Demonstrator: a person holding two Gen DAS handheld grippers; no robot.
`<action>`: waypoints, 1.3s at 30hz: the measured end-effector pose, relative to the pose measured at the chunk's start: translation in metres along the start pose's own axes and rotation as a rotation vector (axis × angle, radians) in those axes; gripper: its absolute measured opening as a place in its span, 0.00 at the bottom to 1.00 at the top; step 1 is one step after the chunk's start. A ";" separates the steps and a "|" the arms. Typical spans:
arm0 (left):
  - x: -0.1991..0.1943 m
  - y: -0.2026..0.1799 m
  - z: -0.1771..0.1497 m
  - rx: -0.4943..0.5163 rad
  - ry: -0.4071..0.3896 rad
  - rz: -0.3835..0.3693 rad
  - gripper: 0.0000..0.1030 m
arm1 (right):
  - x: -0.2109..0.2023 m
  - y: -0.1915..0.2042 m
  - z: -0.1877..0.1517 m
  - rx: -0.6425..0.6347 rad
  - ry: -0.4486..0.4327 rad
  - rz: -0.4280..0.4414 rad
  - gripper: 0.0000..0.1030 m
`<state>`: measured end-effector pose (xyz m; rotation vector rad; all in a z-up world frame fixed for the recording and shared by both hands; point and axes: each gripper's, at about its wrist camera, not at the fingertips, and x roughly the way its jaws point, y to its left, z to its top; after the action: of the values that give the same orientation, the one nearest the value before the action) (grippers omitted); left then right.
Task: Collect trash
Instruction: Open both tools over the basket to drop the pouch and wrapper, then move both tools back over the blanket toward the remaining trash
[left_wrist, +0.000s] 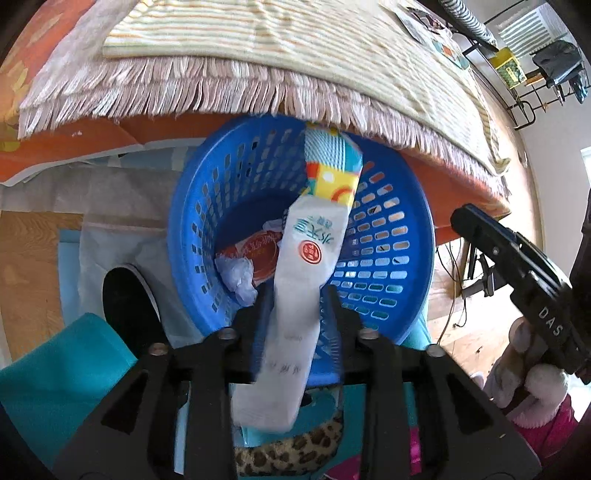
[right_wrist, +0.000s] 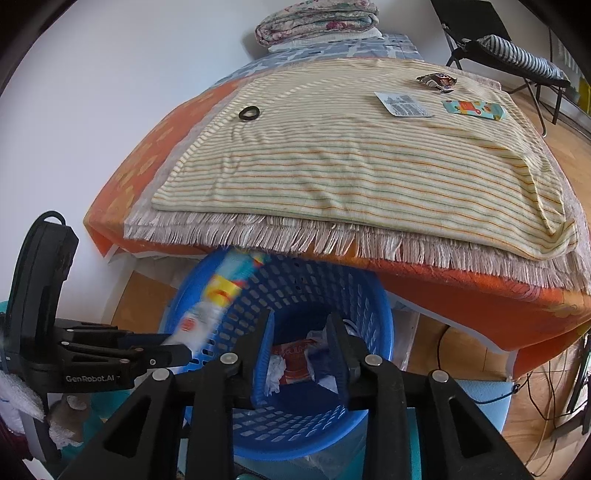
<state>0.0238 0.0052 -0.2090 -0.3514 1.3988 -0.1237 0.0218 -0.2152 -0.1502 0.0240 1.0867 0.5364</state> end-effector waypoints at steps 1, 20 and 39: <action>-0.001 0.000 0.001 0.000 -0.004 0.001 0.44 | 0.001 0.000 0.000 0.001 0.003 0.000 0.34; -0.008 -0.003 0.008 0.017 -0.052 0.031 0.47 | -0.007 0.004 0.008 -0.022 -0.011 -0.074 0.84; -0.066 -0.034 0.040 0.143 -0.275 0.131 0.60 | -0.032 -0.011 0.031 -0.028 -0.093 -0.170 0.92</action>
<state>0.0551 -0.0013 -0.1315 -0.1500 1.1296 -0.0641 0.0409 -0.2311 -0.1118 -0.0666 0.9803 0.3933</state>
